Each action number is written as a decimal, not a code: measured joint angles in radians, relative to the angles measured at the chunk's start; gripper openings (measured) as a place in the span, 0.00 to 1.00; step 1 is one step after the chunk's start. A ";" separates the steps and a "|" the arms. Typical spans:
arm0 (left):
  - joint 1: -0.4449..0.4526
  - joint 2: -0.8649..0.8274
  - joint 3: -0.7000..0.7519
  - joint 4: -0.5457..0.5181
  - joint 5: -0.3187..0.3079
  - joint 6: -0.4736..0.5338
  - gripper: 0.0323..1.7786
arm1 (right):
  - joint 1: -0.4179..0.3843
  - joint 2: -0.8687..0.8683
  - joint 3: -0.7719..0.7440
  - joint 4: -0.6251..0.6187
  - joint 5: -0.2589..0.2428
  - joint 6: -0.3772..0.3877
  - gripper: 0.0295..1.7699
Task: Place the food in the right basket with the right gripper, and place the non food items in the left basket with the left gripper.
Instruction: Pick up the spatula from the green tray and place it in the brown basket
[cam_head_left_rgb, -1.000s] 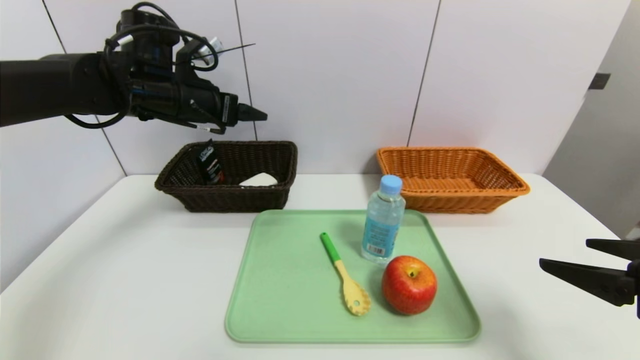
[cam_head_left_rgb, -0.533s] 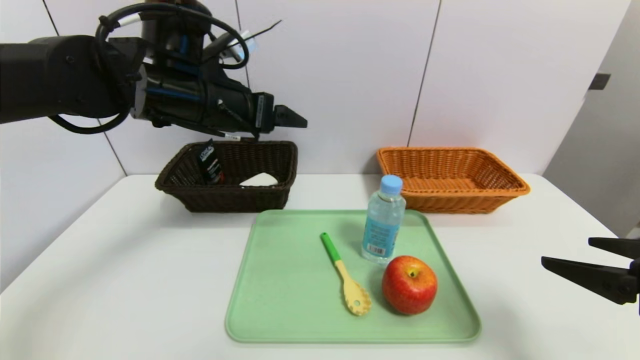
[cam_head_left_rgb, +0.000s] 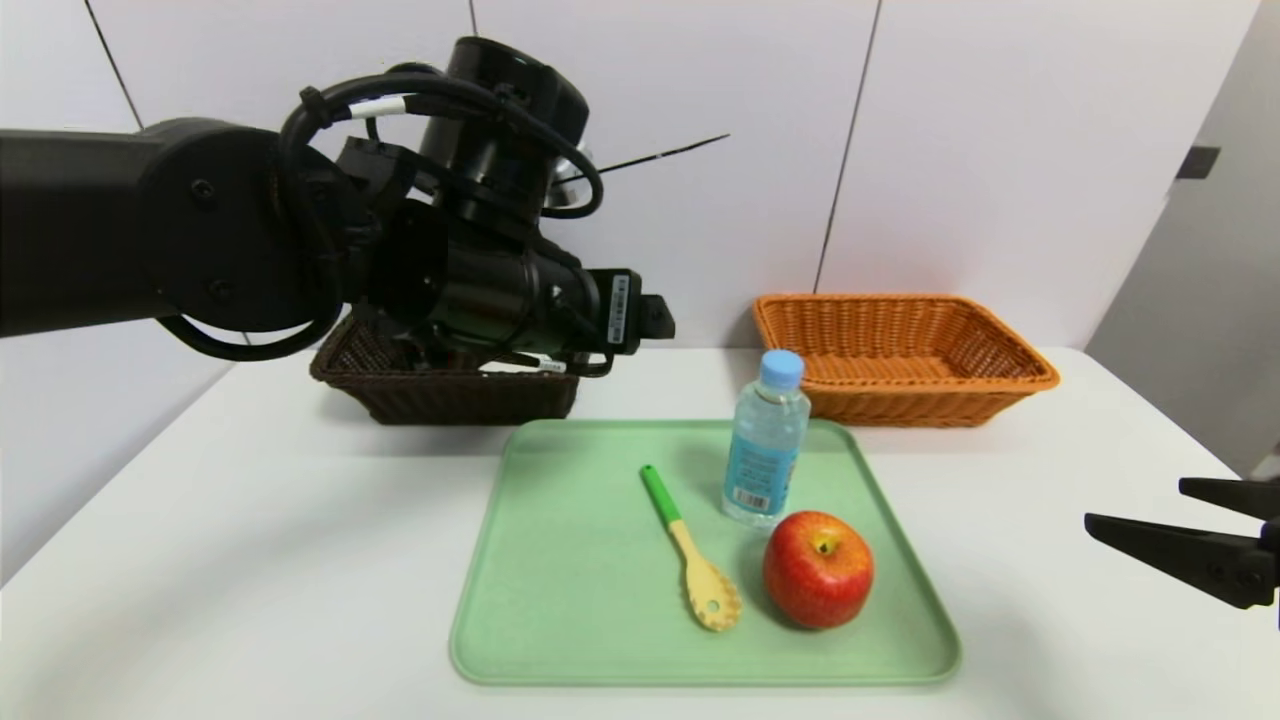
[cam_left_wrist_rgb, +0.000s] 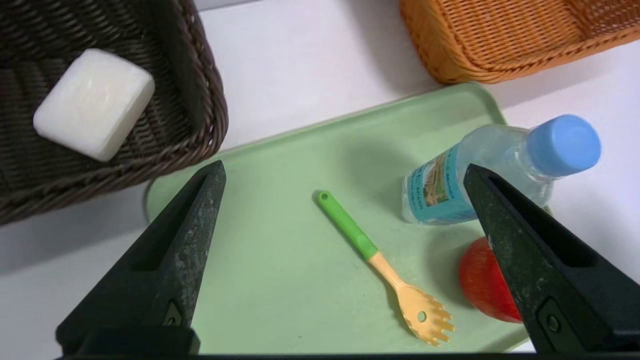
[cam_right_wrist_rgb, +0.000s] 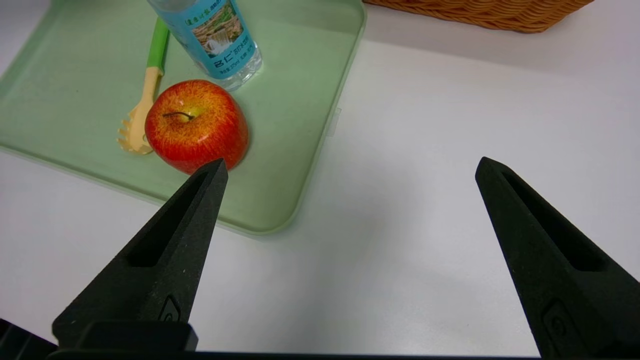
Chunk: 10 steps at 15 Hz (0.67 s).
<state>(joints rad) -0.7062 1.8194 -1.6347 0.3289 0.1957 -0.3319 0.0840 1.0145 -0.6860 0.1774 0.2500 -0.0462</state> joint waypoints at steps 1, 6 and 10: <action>-0.017 0.001 0.003 0.010 0.029 -0.029 0.95 | 0.000 0.000 0.000 -0.008 0.000 0.000 0.97; -0.088 0.030 0.040 0.050 0.153 -0.136 0.95 | 0.000 0.001 0.014 -0.016 0.000 0.001 0.97; -0.126 0.055 0.092 0.050 0.157 -0.160 0.95 | -0.001 0.000 0.016 -0.016 0.000 0.001 0.97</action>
<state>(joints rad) -0.8321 1.8743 -1.5423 0.3789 0.3526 -0.4915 0.0832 1.0149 -0.6700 0.1615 0.2496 -0.0451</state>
